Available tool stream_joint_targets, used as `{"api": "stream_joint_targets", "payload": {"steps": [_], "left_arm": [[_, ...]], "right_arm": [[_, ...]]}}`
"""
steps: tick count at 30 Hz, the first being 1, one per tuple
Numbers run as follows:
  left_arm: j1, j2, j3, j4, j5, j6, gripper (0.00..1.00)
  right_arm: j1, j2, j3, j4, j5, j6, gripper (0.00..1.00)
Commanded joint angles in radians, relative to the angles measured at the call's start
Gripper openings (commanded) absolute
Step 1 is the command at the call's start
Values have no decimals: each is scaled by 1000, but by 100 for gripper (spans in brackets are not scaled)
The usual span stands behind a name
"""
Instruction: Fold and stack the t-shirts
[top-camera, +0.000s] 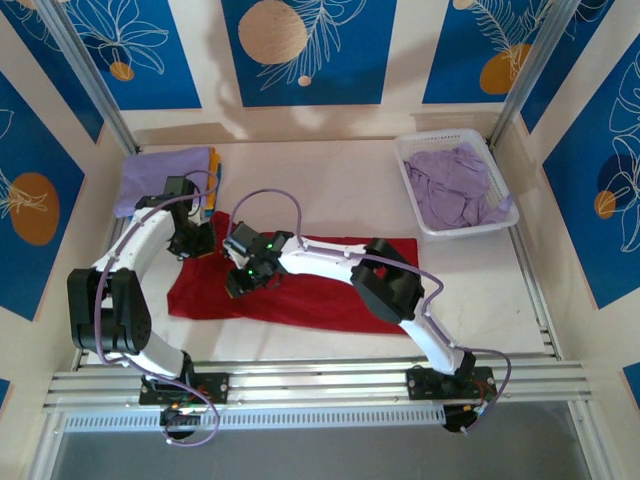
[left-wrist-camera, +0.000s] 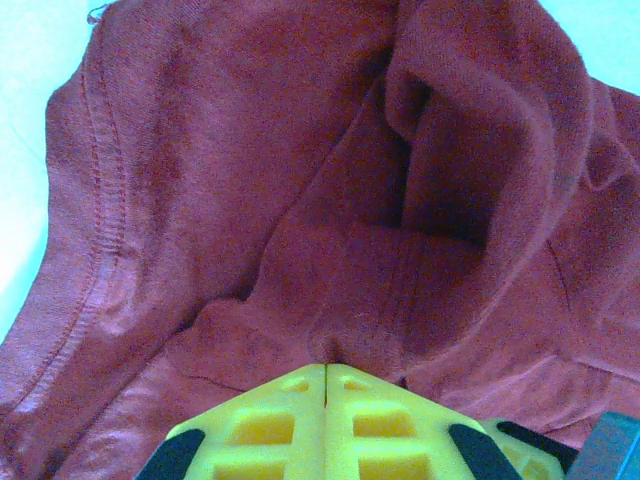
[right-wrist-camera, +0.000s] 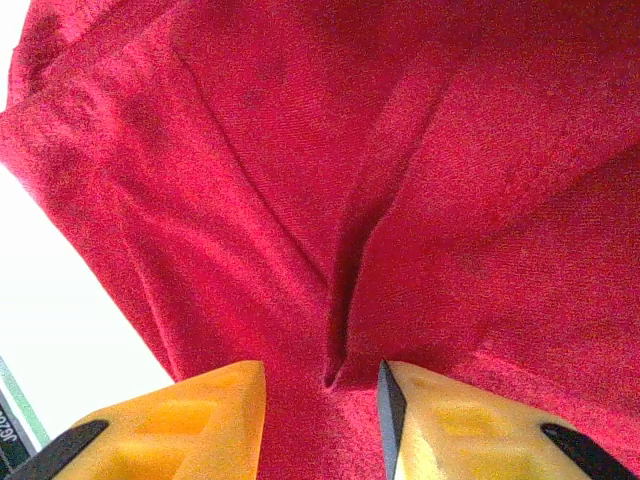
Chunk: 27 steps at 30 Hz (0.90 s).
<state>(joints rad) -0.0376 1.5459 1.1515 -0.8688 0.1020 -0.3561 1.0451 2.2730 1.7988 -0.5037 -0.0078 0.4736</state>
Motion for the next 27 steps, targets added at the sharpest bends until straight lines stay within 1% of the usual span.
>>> {"api": "stream_joint_targets", "payload": {"steps": [1,4,8,10,15,20,27], "left_arm": [[13,-2,-10,-7,22,24,0],[13,-7,-13,-8,21,23,0],[13,-21,-20,-13,15,23,0],[13,-30,-29,-14,13,23,0],[13,-66,-42,-38,3,20,0],[13,-124,-44,-100,-50,25,0],[13,-210,-100,-160,-38,-16,0]], "right_arm": [[-17,22,34,2,-29,-1,34],[-15,26,52,-21,-27,-20,24],[-13,21,68,-54,-17,-44,4],[-14,9,65,-63,-15,-53,0],[-6,-42,49,-90,-15,-68,0],[3,-115,-14,-96,-22,-72,0],[13,-198,-122,-78,-37,-71,0]]}}
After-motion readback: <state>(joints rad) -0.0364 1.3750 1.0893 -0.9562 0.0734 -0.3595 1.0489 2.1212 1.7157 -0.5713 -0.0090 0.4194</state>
